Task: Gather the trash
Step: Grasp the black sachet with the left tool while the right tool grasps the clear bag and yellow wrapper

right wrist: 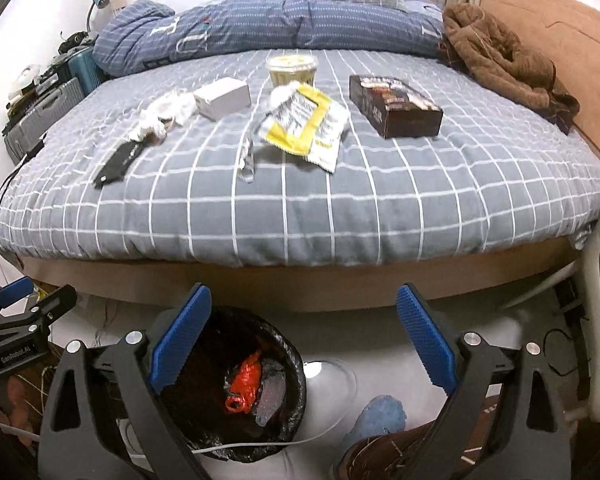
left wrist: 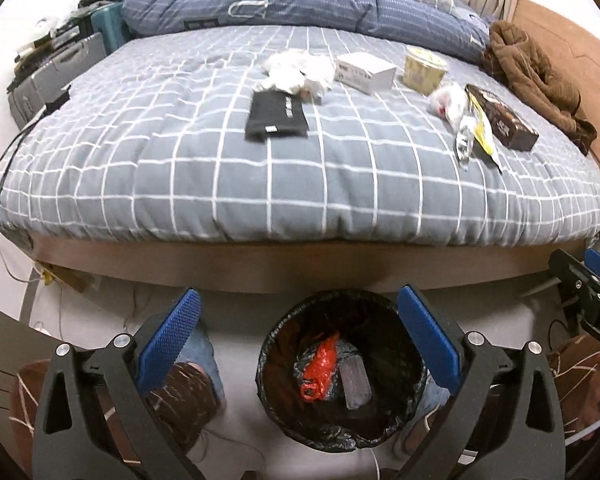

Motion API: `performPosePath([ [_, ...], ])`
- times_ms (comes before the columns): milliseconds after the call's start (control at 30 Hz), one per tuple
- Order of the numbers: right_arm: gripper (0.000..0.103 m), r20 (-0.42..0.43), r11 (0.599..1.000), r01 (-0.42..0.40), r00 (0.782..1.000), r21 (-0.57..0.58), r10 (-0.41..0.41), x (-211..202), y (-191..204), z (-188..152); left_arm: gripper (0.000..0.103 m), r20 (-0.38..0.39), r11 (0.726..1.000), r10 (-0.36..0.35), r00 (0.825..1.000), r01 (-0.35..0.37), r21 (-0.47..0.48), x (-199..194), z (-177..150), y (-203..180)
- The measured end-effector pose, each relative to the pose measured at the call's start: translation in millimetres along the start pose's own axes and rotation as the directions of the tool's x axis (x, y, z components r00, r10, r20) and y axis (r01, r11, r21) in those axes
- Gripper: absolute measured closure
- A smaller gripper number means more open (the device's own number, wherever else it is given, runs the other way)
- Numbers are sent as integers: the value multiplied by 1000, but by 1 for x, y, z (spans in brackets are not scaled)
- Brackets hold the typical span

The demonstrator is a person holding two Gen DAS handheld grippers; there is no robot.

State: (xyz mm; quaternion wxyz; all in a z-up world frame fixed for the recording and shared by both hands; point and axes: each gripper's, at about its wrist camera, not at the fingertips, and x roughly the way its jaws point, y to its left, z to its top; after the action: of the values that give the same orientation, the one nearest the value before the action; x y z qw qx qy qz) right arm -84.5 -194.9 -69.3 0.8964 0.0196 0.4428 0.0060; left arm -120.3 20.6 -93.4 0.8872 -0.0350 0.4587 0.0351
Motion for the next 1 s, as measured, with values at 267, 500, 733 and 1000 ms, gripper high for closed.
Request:
performPosePath([
  [267,10,29,1000,6,1000,9,-7,-2,3,25,6,19,1000,9,1000,-8,-25,-2,30,15],
  [500,9,21,1000,11,1000,6,-11,16,6,50,6,17,998,25,1000,-24,-54,11,62,30],
  [733,9,6,1000,-10,1000,22,10,51,8,81,6,9,996,25,1000,-24,-83,37,97,45],
  [1000,9,4,999,-25,1000,48,25,85,5,123,6,8,997,21,1000,-21,-72,67,137,40],
])
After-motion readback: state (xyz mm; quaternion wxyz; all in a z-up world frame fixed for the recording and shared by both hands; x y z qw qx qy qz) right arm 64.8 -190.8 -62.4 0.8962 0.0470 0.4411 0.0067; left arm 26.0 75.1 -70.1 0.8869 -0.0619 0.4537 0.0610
